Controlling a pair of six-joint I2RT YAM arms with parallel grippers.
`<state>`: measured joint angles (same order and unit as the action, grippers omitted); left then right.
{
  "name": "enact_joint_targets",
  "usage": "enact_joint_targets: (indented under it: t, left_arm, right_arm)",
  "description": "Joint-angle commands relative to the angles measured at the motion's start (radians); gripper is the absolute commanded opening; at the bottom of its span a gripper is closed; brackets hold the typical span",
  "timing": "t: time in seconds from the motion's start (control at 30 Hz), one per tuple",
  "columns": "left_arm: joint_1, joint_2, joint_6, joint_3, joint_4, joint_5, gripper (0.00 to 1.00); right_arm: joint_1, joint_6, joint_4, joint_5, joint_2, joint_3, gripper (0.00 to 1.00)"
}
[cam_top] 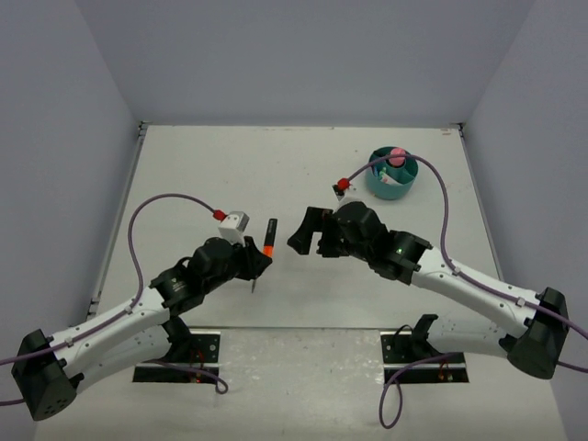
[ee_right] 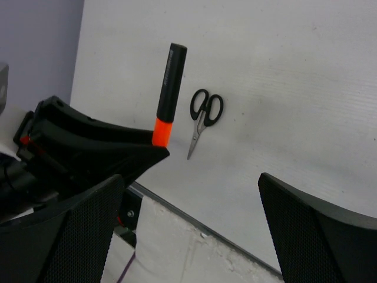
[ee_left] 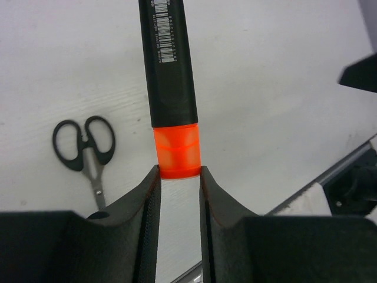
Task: Sort the stationery into containers
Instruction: Place the pen in the storage box.
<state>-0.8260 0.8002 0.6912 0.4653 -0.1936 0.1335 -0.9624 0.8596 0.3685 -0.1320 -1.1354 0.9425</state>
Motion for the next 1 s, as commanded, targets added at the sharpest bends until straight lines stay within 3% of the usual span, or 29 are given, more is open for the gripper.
enact_joint_targets:
  t: [0.0, 0.17, 0.47, 0.6, 0.7, 0.8, 0.87, 0.9, 0.97]
  left_arm:
    - [-0.021, -0.057, -0.068, -0.038, 0.215, -0.13, 0.0]
    - [-0.023, -0.088, -0.065, -0.087, 0.356, -0.267, 0.0]
    - [-0.024, -0.103, -0.051, -0.118, 0.427, -0.326, 0.0]
    - [-0.024, -0.108, -0.047, -0.132, 0.458, -0.347, 0.0]
    - [-0.024, -0.103, -0.048, -0.137, 0.48, -0.364, 0.0]
    - [-0.024, -0.085, -0.052, -0.134, 0.488, -0.371, 0.0]
    - [-0.024, -0.075, -0.054, -0.133, 0.482, -0.353, 0.0]
    - [-0.024, -0.07, -0.055, -0.132, 0.478, -0.342, 0.0]
    - [-0.024, -0.063, -0.055, -0.123, 0.453, -0.297, 0.01]
  right_arm:
    - [0.062, -0.025, -0.091, 0.169, -0.055, 0.095, 0.99]
    - [0.083, -0.022, -0.071, 0.166, -0.129, 0.172, 0.98]
    - [0.098, -0.019, -0.01, 0.104, -0.193, 0.189, 0.9]
    - [0.098, -0.022, -0.017, 0.114, -0.196, 0.177, 0.82]
    - [0.099, -0.04, -0.048, 0.148, -0.195, 0.17, 0.57]
    - [0.099, -0.05, -0.067, 0.18, -0.187, 0.167, 0.41]
    - [0.099, -0.05, -0.088, 0.193, -0.161, 0.143, 0.08]
    - [0.099, -0.05, -0.102, 0.199, -0.147, 0.131, 0.0]
    - [0.099, -0.052, -0.11, 0.198, -0.118, 0.111, 0.0]
